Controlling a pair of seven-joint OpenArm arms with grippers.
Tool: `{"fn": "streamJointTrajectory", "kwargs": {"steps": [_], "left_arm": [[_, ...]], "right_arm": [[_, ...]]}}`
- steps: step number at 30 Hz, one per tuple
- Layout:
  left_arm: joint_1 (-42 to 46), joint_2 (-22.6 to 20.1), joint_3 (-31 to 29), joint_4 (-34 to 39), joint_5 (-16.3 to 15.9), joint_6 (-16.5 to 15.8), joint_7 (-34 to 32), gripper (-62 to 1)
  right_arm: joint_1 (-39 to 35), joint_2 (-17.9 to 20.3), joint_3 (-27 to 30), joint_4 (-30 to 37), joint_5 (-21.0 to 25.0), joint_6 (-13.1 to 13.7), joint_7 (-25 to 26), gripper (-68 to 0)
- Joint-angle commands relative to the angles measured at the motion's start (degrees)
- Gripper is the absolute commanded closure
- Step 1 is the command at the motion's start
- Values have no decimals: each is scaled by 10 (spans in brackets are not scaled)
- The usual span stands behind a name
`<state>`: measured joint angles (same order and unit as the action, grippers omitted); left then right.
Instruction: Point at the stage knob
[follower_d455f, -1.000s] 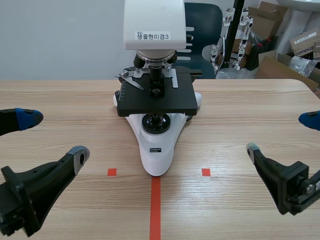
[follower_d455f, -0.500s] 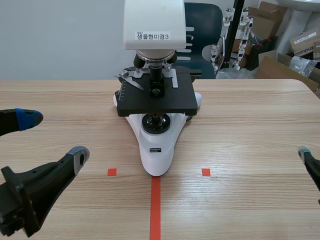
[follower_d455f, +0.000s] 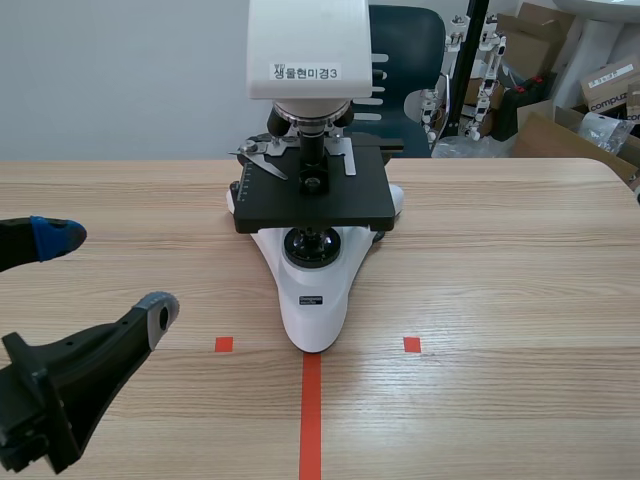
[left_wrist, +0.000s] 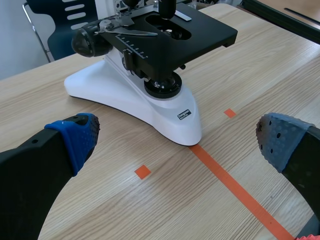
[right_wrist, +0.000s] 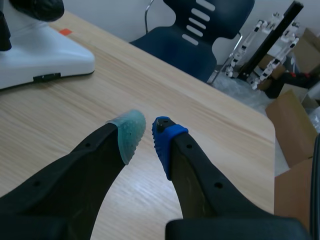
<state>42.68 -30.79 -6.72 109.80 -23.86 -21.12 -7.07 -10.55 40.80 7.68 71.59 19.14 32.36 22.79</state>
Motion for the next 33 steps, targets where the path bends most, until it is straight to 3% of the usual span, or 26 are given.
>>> {"fn": "streamJointTrajectory", "kwargs": {"steps": [1, 9, 12, 20, 33], "left_arm": [[0, 3, -2, 5, -4, 0, -8, -623], [0, 3, -2, 5, -4, 0, -8, -623], [0, 3, -2, 5, -4, 0, -8, -623], [0, 3, -2, 5, -4, 0, -8, -623], [0, 3, -2, 5, -4, 0, -8, -623]], "right_arm": [[28, 6, -23, -2, 1, 3, 7, -87], [150, -19, -159, -66, -25, 3, 10, -7], [176, -37, -187, -94, -43, 3, 39, -7], [208, -87, -209, -144, -139, 3, 134, -7], [223, -150, -209, -203, -178, 3, 190, -6]]}}
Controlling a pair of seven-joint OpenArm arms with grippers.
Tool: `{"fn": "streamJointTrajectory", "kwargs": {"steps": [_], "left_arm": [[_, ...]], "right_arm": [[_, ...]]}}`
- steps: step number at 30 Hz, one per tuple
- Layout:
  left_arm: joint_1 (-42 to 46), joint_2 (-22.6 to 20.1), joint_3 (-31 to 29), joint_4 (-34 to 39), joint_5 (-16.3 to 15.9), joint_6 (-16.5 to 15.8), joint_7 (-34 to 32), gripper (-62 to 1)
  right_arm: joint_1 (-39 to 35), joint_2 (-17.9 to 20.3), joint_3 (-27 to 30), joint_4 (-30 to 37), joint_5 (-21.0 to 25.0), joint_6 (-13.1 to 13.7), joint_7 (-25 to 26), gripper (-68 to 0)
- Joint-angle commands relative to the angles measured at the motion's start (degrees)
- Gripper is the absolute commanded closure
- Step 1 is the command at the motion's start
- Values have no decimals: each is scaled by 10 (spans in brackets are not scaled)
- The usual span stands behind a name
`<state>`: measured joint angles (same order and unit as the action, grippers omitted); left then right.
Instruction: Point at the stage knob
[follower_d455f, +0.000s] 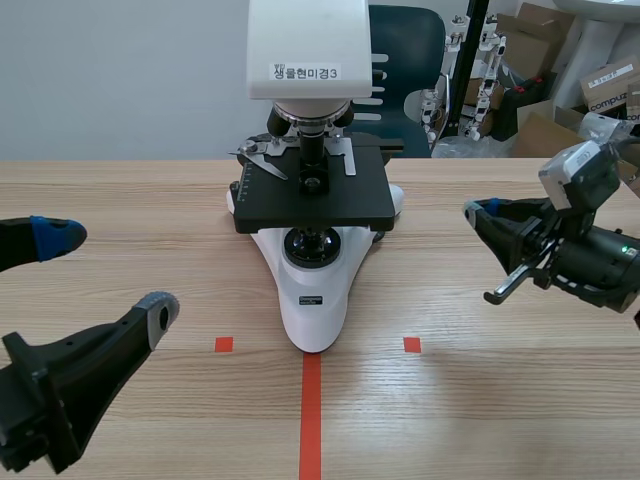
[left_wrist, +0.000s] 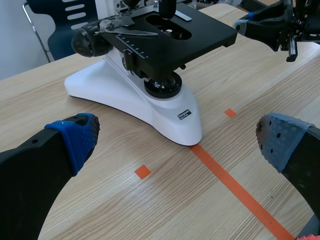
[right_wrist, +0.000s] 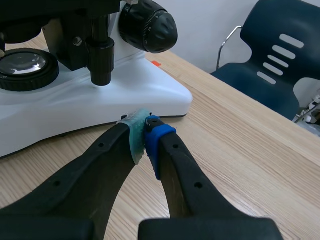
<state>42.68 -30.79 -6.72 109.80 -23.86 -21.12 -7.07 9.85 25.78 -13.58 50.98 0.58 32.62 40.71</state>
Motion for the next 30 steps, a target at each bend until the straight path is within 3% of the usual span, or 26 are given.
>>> {"fn": "streamJointTrajectory", "kwargs": {"steps": [1, 6, 22, 26, 30], "left_arm": [[0, 3, -2, 5, -4, 0, -8, -623], [0, 3, -2, 5, -4, 0, -8, -623], [0, 3, -2, 5, -4, 0, -8, -623], [0, 3, -2, 5, -4, 0, -8, -623], [0, 3, -2, 5, -4, 0, -8, -623]], "right_arm": [[21, -5, 3, 0, 6, 0, 12, -6], [26, -19, -13, -4, -19, 3, 34, -6], [38, -26, -83, -4, -19, 2, 54, -7], [38, -25, -83, -5, -19, -7, 50, -7], [38, -24, -83, -14, -17, -35, 49, -7]]}}
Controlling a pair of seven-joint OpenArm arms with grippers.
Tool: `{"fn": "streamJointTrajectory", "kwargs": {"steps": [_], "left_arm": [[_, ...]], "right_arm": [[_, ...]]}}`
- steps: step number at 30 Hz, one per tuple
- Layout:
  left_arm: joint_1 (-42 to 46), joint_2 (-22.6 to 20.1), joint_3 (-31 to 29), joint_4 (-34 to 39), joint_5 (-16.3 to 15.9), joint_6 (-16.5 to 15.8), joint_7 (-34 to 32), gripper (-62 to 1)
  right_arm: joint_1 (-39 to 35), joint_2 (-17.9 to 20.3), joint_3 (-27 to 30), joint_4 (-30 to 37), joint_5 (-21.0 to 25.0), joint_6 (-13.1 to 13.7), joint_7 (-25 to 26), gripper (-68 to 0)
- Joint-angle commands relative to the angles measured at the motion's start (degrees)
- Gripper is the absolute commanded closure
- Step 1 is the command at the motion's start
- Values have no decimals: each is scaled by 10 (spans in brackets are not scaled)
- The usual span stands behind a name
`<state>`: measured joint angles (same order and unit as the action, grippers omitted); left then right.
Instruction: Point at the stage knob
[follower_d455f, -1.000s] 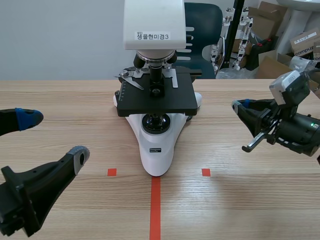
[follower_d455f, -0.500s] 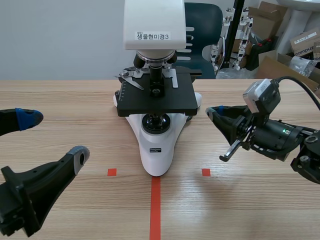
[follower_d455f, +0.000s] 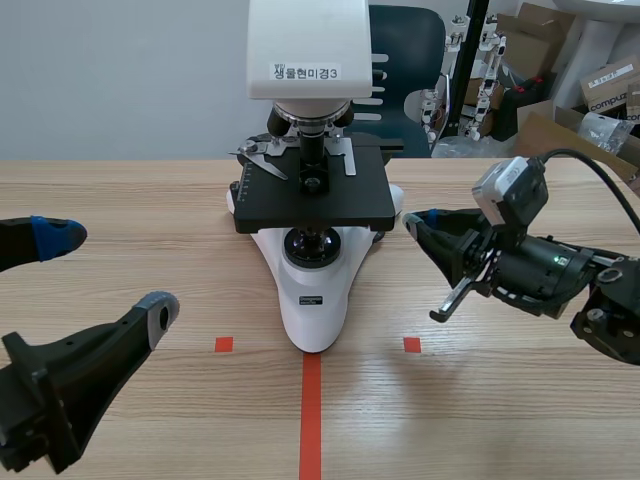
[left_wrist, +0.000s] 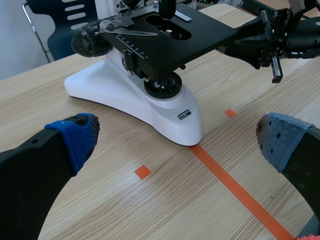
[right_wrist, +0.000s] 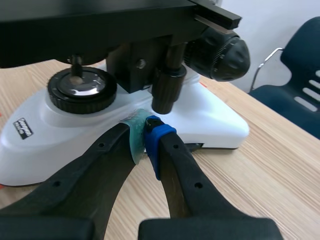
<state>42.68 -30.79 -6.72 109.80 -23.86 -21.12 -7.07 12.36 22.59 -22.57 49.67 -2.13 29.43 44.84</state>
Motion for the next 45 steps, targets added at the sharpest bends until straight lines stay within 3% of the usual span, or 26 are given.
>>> {"fn": "streamJointTrajectory", "kwargs": {"steps": [1, 45], "left_arm": [[0, 3, -2, 5, -4, 0, -8, -623], [0, 3, -2, 5, -4, 0, -8, -623]], "right_arm": [[13, 7, 6, -4, 12, -7, 7, -7], [-3, 7, 6, -14, 30, -29, 48, -7]]}}
